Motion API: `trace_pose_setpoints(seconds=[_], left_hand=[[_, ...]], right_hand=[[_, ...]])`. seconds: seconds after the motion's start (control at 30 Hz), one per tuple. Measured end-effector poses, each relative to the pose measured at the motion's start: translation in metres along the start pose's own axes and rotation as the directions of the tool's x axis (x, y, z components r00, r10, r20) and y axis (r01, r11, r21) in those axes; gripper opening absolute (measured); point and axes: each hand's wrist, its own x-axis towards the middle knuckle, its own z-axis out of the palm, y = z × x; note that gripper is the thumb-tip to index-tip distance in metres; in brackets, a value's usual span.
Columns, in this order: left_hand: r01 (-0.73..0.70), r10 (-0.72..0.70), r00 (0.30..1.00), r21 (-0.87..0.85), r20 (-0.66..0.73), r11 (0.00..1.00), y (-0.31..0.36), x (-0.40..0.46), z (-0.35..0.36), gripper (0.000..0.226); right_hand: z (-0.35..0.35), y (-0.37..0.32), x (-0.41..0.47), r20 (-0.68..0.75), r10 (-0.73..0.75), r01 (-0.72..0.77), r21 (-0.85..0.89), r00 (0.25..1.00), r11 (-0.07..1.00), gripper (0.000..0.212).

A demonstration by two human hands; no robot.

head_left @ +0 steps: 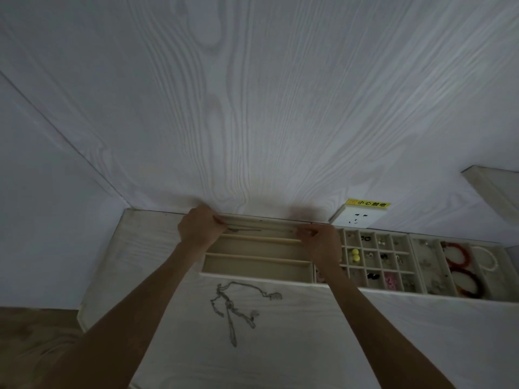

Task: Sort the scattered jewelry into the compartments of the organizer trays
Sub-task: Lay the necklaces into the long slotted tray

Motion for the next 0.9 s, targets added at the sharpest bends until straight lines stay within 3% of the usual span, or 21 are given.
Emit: trace_pose_setpoints(seconds=[0.13, 0.53, 0.7, 0.8, 0.9], left_hand=[[0.026, -0.026, 0.999, -0.003, -0.023, 1.000, -0.001, 0.007, 0.000, 0.024], [-0.045, 0.035, 0.995, 0.103, 0.096, 0.994, -0.005, 0.018, -0.003, 0.011], [-0.104, 0.092, 0.991, 0.128, 0.099, 0.986, -0.007, 0.017, -0.008, 0.016], [-0.156, 0.144, 0.985, 0.121, 0.098, 0.980, -0.014, 0.017, -0.011, 0.017], [-0.326, 0.303, 0.942, 0.175, 0.145, 0.929, -0.020, 0.011, -0.020, 0.021]], right_hand=[[0.000, 0.000, 0.007, -0.001, 0.061, -0.060, -0.114, 0.998, 0.992, 0.014], [-0.001, -0.008, 0.020, 0.035, -0.034, 0.048, -0.546, 0.999, 0.837, 0.020], [-0.003, -0.007, 0.017, 0.092, -0.113, 0.146, -0.599, 0.989, 0.787, 0.022], [-0.017, -0.001, 0.008, 0.113, -0.205, 0.233, -0.541, 0.972, 0.808, 0.025], [-0.035, 0.010, 0.003, 0.169, -0.287, 0.333, -0.496, 0.943, 0.802, 0.030]])
